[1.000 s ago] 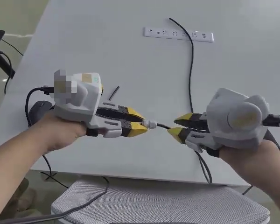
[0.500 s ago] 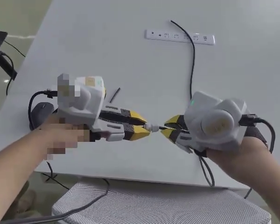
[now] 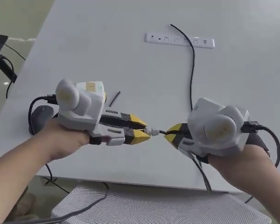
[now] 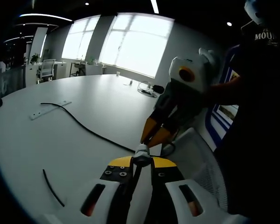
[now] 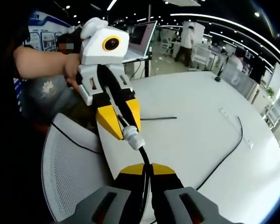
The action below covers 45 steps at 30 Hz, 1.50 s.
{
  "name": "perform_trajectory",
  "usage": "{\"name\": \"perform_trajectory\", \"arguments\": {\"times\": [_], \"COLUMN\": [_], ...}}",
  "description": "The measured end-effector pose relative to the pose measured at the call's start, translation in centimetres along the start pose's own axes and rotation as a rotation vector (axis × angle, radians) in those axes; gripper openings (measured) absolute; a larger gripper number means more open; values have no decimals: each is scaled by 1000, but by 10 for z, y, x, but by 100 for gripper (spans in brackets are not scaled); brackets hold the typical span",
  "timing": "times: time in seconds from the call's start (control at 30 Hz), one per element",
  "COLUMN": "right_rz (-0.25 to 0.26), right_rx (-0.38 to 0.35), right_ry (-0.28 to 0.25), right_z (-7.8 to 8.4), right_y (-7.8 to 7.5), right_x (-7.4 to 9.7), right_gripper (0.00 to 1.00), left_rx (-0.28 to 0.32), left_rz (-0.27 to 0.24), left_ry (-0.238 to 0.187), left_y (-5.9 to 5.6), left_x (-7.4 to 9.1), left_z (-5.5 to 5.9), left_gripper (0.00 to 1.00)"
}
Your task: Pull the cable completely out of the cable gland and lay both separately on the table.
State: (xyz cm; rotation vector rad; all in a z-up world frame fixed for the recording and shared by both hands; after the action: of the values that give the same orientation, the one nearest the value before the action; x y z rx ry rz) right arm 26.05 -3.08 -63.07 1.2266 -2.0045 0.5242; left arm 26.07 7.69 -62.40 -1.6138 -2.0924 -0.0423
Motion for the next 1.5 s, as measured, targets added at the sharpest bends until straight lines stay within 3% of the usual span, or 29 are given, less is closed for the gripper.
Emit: {"name": "perform_trajectory", "arguments": {"times": [0.5, 0.8, 1.13, 1.33, 1.37, 1.5], "right_rz": [35, 43, 46, 41, 19, 30], "right_rx": [-233, -380, -476, -438, -409, -412], "right_ry": [22, 32, 62, 36, -9, -4], "right_z": [35, 47, 56, 52, 48, 48], "right_y": [-18, -25, -30, -26, -26, -26], "right_x": [2, -1, -3, 1, 1, 4], "right_gripper": [0, 0, 0, 0, 0, 0], "left_rx": [8, 5, 17, 30, 32, 36], "left_rz": [0, 2, 3, 0, -2, -7], "left_ry": [12, 17, 15, 10, 9, 11], "left_y": [1, 0, 1, 5, 5, 8], "left_x": [0, -4, -5, -2, -2, 0], "left_z": [0, -1, 1, 1, 1, 3], "left_gripper": [14, 14, 14, 14, 14, 14]}}
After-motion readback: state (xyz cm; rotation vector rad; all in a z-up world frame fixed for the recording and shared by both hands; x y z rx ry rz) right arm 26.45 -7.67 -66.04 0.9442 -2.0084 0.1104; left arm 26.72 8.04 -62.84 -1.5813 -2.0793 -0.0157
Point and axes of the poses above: the centre of the closed fingertips' face, and the gripper's own axes: x roughly backward along the fingers, y roughly to its left, z roughly out of its underside, the point moved 5 cm from there along x, roughly backward along the fingers, and after that the axes turned 3 degrees about -x, right-handed, at the moved point
